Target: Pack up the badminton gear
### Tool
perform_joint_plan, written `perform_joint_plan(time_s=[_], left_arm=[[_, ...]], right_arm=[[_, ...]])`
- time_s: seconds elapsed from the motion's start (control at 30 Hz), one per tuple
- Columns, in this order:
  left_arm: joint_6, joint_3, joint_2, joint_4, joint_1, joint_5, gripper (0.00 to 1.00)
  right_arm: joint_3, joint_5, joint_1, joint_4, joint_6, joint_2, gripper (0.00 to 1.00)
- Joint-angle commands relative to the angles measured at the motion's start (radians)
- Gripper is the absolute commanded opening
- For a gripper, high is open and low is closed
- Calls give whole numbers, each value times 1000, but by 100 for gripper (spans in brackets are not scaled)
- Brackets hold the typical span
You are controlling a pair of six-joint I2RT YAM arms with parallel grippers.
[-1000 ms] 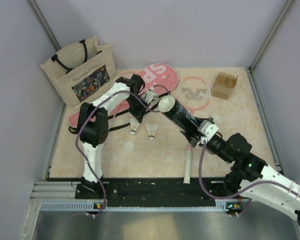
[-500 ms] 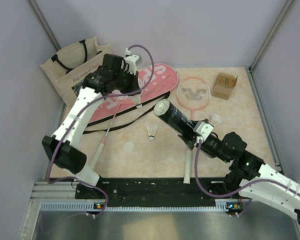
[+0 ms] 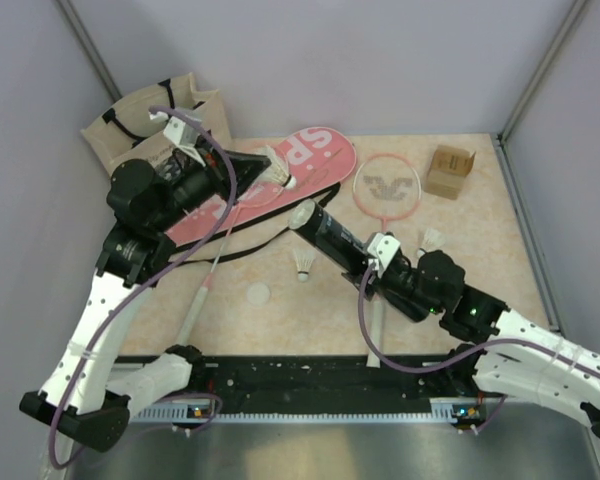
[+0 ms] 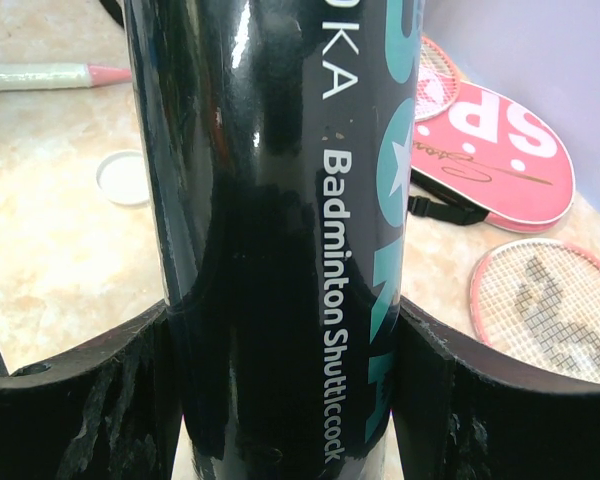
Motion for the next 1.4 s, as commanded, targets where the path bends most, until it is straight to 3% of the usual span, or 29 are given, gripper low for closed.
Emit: perform_joint_plan(time_s=[0.0, 0.23, 0.43, 0.6, 0.93, 1.27, 1.37], left_arm=[[-61, -73, -40, 126, 1, 161, 0], [-121, -210, -128, 241, -1, 210, 0], [-115, -236, -129, 204, 1, 254, 0], [-199, -285, -114, 261, -1, 334, 0], [-194, -306, -86, 5, -1, 308, 0], [-265, -377, -112, 5, 1, 343, 0], [-234, -377, -120, -11, 1, 339, 8]], right_arm=[[84, -20, -4, 125, 35, 39, 27], [136, -21, -1, 160, 32, 119, 27], [159, -23, 9, 186, 38, 148, 26], [175, -57, 34, 163, -16, 194, 26], [158, -10, 60, 237, -68, 202, 26], [130, -23, 60, 283, -106, 223, 26], [133, -49, 60, 266, -126, 238, 26]])
